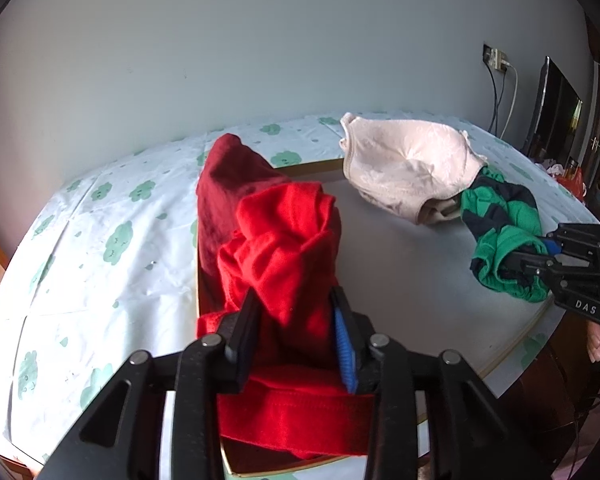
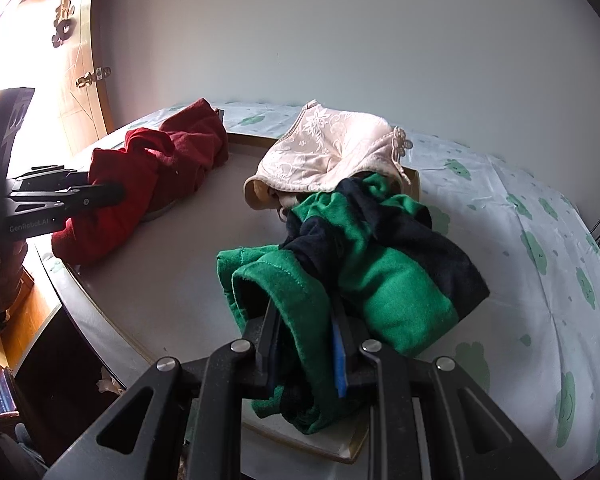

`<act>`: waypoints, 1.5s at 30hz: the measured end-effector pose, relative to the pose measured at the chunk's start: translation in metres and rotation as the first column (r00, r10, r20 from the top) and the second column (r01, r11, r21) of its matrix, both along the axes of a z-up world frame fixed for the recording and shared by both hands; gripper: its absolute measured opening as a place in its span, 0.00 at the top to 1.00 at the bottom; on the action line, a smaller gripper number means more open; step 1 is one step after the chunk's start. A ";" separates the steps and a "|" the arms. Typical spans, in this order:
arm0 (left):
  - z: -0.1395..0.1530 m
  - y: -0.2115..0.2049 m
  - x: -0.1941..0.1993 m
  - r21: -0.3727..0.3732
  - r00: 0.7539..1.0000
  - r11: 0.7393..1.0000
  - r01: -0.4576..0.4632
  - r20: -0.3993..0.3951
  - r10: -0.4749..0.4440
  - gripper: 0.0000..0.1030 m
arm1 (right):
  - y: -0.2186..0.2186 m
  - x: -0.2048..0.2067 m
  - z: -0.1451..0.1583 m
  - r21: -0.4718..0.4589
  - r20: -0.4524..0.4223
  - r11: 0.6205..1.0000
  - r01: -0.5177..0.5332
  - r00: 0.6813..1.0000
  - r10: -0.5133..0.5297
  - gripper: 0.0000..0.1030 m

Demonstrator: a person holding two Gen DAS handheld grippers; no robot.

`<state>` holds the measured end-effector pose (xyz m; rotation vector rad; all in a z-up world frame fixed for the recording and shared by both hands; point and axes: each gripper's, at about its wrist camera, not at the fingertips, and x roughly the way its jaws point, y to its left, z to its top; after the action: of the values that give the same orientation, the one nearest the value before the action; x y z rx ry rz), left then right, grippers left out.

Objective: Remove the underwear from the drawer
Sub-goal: 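Lower the red cloth into the tray and open the left gripper while the right gripper releases the green underwear, then lower both open grippers back toward the open drawer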

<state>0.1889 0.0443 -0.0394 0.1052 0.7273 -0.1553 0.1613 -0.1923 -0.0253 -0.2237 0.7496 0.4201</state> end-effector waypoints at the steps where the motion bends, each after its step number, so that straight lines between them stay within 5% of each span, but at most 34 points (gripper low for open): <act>1: 0.000 -0.001 0.000 0.001 1.000 1.000 0.002 0.001 -0.002 0.63 | 0.000 0.000 -0.001 0.000 -0.001 1.000 0.000 1.000 0.000 0.78; 8: 0.005 -0.001 -0.008 -0.038 0.999 0.999 0.035 0.014 -0.034 0.33 | -0.001 -0.003 0.000 0.019 -0.002 1.000 -0.002 1.000 0.002 0.73; 13: 0.011 -0.006 -0.020 -0.043 0.997 0.997 0.057 0.046 -0.055 0.27 | -0.005 -0.015 0.005 0.056 0.026 0.998 -0.008 1.000 0.006 0.59; 21: 0.025 -0.002 -0.040 -0.074 0.995 0.996 0.045 0.096 -0.038 0.27 | -0.005 -0.035 0.016 0.064 0.073 0.998 -0.010 0.997 0.005 0.58; 26: 0.034 0.004 -0.067 -0.091 0.988 0.995 0.035 0.153 -0.021 0.07 | -0.011 -0.066 0.025 0.111 0.126 0.992 -0.055 0.991 0.041 0.58; 37: 0.027 0.009 -0.123 -0.124 0.981 0.992 0.017 0.194 0.007 0.07 | -0.015 -0.118 0.004 0.172 0.133 0.982 -0.083 0.989 0.060 0.55; 45: -0.001 0.011 -0.140 -0.127 0.991 0.992 -0.003 0.133 0.020 0.07 | -0.027 -0.132 -0.019 0.207 0.075 0.978 -0.032 0.997 0.017 0.55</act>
<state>0.0492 0.0555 -0.0408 -0.0099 0.5818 -0.1816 0.0289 -0.2192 -0.0441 -0.0514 0.6268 0.5074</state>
